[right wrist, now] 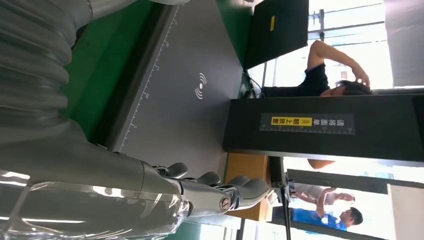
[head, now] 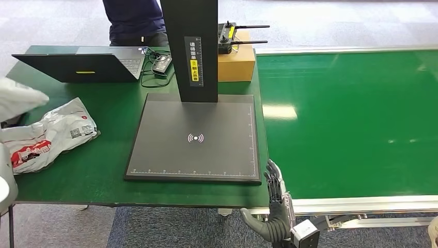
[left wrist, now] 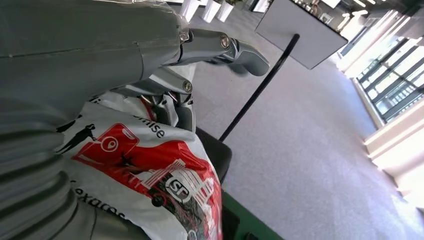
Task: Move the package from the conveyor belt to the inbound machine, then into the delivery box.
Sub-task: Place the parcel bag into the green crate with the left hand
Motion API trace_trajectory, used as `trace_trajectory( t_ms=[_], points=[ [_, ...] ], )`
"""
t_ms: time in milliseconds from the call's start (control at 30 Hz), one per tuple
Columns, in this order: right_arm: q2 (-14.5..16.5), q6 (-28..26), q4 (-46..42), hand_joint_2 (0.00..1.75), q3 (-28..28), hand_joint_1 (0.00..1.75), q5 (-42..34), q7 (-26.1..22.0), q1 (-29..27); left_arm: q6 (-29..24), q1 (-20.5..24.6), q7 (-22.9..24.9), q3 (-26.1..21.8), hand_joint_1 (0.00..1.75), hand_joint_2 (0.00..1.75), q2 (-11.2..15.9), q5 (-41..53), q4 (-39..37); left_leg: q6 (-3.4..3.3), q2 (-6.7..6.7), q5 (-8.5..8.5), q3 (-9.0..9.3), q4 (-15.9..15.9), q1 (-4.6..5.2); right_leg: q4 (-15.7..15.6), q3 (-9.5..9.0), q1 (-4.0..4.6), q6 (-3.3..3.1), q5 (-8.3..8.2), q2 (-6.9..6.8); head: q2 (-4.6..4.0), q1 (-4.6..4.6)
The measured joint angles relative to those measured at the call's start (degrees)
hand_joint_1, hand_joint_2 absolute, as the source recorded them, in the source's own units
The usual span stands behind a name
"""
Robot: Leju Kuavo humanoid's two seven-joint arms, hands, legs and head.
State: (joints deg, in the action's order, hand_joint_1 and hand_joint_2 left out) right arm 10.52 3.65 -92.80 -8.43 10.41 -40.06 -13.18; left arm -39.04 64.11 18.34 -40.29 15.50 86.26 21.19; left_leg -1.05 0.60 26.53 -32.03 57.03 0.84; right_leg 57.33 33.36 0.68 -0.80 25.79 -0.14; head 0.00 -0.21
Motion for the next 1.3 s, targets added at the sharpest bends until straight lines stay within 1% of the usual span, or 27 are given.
trace_trajectory(
  t_ms=[300,600,667,800,867,933,1000,1033,1100,1167,1233,1300],
  points=[
    [0.88,1.61,-1.37,1.75,1.66,0.00,1.08,0.00,-0.76,2.23,-1.33,-1.17,-1.16,0.00,1.75,0.03,0.73,-2.38,-0.01,0.00,0.01,-0.01,0.02,0.01,-0.05,0.00,-0.02,0.01,-0.01,0.01,0.00,0.01],
    [0.91,4.17,-1.42,1.75,2.06,0.00,1.19,0.00,-0.89,6.67,-2.58,-8.06,-1.79,0.00,1.75,-0.30,-1.34,-2.79,-0.01,0.00,0.01,0.01,0.02,0.01,-0.05,0.00,-0.01,0.01,-0.01,0.01,0.00,0.00],
    [0.91,4.55,-1.37,1.75,2.09,0.00,1.19,0.00,-0.87,9.25,-2.91,-9.02,-1.95,0.00,1.75,-0.42,-1.37,-2.89,0.00,0.00,0.01,0.02,0.02,0.01,-0.05,-0.01,-0.01,0.00,-0.01,0.01,0.00,0.00],
    [0.91,5.54,-1.21,1.75,2.34,0.00,1.18,0.00,-0.74,18.27,-3.89,-9.30,-1.95,0.00,1.75,-0.86,0.00,-3.10,0.00,0.01,0.00,0.02,0.02,0.01,-0.04,-0.01,0.00,0.00,-0.01,0.01,0.00,-0.01],
    [0.91,5.96,-1.05,1.75,2.51,0.00,1.15,0.00,-0.64,20.09,-4.53,-9.66,-1.85,0.00,1.75,-1.16,0.29,-3.21,0.00,0.02,0.00,0.02,0.02,0.01,-0.04,-0.01,-0.01,0.00,-0.01,0.03,0.00,-0.01],
    [0.91,6.38,-0.86,1.75,2.64,0.00,1.14,0.00,-0.56,19.55,-5.08,-11.48,-1.81,0.00,1.75,-1.43,-0.11,-3.24,0.00,0.03,0.00,0.02,0.02,0.01,-0.04,0.00,-0.01,-0.01,-0.02,0.04,0.00,0.00],
    [0.93,6.72,-0.61,1.75,2.71,0.00,1.18,0.00,-0.41,16.56,-5.58,-15.81,-1.83,0.00,1.75,-1.75,-1.53,-3.22,0.00,0.03,0.00,0.01,0.02,0.01,-0.04,0.00,-0.01,-0.01,-0.02,0.03,0.00,0.00],
    [0.97,6.81,-0.44,1.75,2.72,0.00,1.20,0.00,-0.28,14.46,-5.85,-18.78,-1.85,0.00,1.75,-1.96,-2.69,-3.20,0.00,0.03,0.01,0.01,0.02,0.01,-0.04,-0.01,-0.01,-0.01,-0.01,0.03,0.00,0.00],
    [1.14,6.81,0.00,1.75,2.75,0.00,1.17,0.00,0.06,10.29,-6.54,-25.83,-1.97,0.00,1.75,-2.62,-6.17,-2.94,0.00,0.02,0.01,0.01,0.02,0.01,-0.04,-0.01,-0.02,0.00,-0.01,0.02,0.00,-0.01],
    [1.28,6.66,0.52,1.75,2.76,0.00,1.01,0.00,0.46,7.38,-7.45,-34.11,-2.21,0.00,1.75,-3.69,-11.44,-2.35,-0.01,0.02,0.01,0.02,0.02,0.02,-0.04,-0.01,-0.03,0.00,-0.02,0.02,0.00,0.00],
    [1.34,6.27,1.00,1.75,2.72,0.00,0.72,0.00,0.84,7.12,-8.45,-41.65,-2.51,0.00,1.75,-5.15,-17.36,-1.65,-0.01,0.01,0.01,0.03,0.02,0.05,-0.05,-0.03,-0.06,0.00,-0.02,0.01,0.00,0.01],
    [1.37,5.48,1.34,1.75,2.65,0.00,0.20,0.00,1.08,10.72,-10.11,-48.21,-2.57,0.00,1.75,-7.14,-24.03,-0.61,-0.03,0.00,0.02,0.08,0.02,0.09,-0.06,-0.07,-0.11,0.01,-0.02,0.00,0.00,0.01]
  ],
)
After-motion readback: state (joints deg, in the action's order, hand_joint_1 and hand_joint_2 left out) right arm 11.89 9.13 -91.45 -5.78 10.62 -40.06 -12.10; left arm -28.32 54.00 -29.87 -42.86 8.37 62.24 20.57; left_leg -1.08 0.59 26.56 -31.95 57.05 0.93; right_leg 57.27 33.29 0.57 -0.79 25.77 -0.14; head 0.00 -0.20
